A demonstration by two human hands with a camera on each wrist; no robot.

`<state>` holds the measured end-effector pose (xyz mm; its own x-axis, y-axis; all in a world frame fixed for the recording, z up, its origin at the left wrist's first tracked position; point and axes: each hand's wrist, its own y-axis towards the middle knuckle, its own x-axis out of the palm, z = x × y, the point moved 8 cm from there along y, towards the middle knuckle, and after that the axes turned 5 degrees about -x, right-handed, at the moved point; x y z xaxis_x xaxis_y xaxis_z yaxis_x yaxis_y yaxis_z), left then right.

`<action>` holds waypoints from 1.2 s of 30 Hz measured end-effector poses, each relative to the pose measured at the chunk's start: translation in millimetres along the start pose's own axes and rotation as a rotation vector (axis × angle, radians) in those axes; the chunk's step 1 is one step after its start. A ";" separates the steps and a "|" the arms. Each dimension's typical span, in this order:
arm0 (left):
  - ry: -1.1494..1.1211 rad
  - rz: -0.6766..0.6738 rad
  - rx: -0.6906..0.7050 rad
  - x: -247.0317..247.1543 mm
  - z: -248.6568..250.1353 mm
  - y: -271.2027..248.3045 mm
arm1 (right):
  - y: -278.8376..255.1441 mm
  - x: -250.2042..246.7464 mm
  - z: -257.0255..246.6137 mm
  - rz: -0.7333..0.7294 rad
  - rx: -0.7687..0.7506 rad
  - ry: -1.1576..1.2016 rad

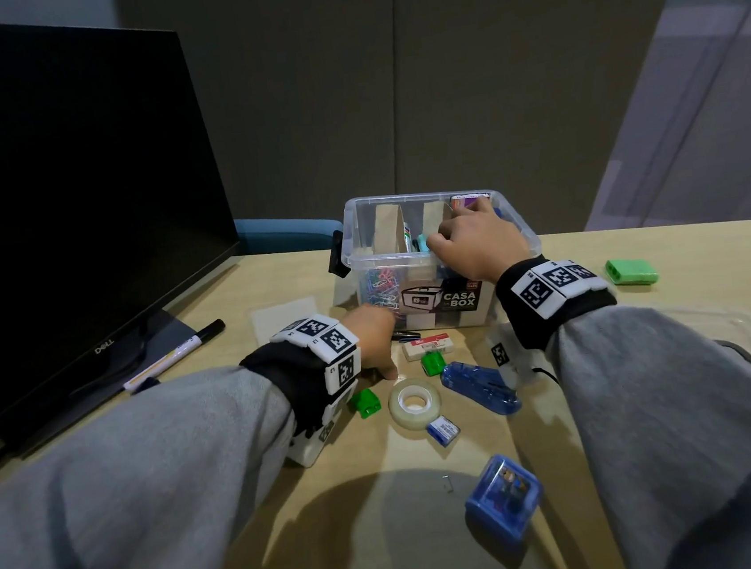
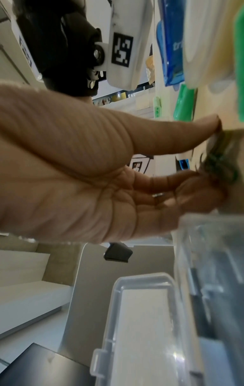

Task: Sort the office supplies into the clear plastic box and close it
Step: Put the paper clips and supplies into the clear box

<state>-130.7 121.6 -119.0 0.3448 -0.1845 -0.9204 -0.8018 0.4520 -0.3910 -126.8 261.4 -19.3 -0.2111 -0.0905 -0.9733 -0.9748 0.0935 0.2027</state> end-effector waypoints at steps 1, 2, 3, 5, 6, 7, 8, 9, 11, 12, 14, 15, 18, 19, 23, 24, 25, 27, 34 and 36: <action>-0.013 0.018 0.026 -2.1 2.3 -0.4 | -0.1 -0.5 -0.2 0.003 -0.001 0.004; -0.031 0.048 0.053 -5.0 5.2 -0.3 | -0.3 -0.9 -0.2 0.005 0.000 0.007; -0.042 0.064 0.066 -6.9 7.8 -0.5 | -0.3 -0.9 -0.1 0.003 0.001 0.008; -0.031 0.004 0.031 -4.0 8.8 -0.2 | -0.2 -0.3 -0.1 -0.003 0.002 0.003; -0.018 -0.041 0.007 -0.6 7.9 0.1 | -0.3 -0.3 -0.3 -0.003 0.000 -0.001; -0.021 -0.073 -0.010 1.8 7.7 1.0 | -0.2 -0.2 -0.5 -0.002 0.000 -0.002; -0.023 -0.088 -0.014 3.1 7.6 1.6 | -0.4 -0.1 -0.3 -0.002 0.000 -0.001; -0.025 -0.083 -0.011 2.6 7.7 0.6 | -0.2 0.2 0.2 -0.001 0.001 0.002; -0.016 -0.029 0.014 -1.9 9.5 -2.8 | 0.1 0.8 1.0 0.000 0.002 0.006; 0.001 -0.009 0.028 -2.4 9.8 -5.5 | 0.4 1.2 1.0 0.001 0.001 0.007; 0.023 0.027 0.063 -3.7 12.9 -9.7 | 0.7 1.4 1.1 0.001 0.003 0.008; 0.015 0.047 0.083 -4.7 14.7 -11.1 | 0.6 1.5 0.7 0.000 0.004 0.007; 0.017 0.040 0.088 -4.5 16.8 -15.6 | 0.1 1.3 -0.5 -0.005 0.001 0.003; 0.010 0.033 0.085 -4.0 16.9 -16.2 | 0.0 1.0 -0.3 -0.004 0.001 0.004; -0.072 0.015 0.086 -3.0 13.7 -18.2 | -0.2 0.5 -0.1 -0.011 0.004 0.010; -0.115 0.014 0.085 -4.1 10.5 -19.0 | -0.2 0.5 -0.2 -0.013 0.004 0.009; -0.172 0.020 0.092 -8.2 7.9 -20.1 | -0.2 0.4 -0.2 -0.013 0.003 0.008; -0.301 0.056 0.147 -25.7 4.8 -25.8 | -0.5 0.2 0.2 -0.017 0.003 0.004; -0.783 0.404 0.237 -138.8 -23.2 -54.8 | -0.6 -1.0 0.3 -0.016 0.002 0.000; -0.752 0.575 0.173 -155.3 -30.6 -50.4 | -0.4 -0.3 0.3 -0.018 0.003 -0.002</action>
<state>-158.8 100.7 43.4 0.1922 0.6860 -0.7017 -0.8832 0.4326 0.1810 -126.4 261.8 -19.2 -0.1933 -0.0899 -0.9770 -0.9782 0.0951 0.1847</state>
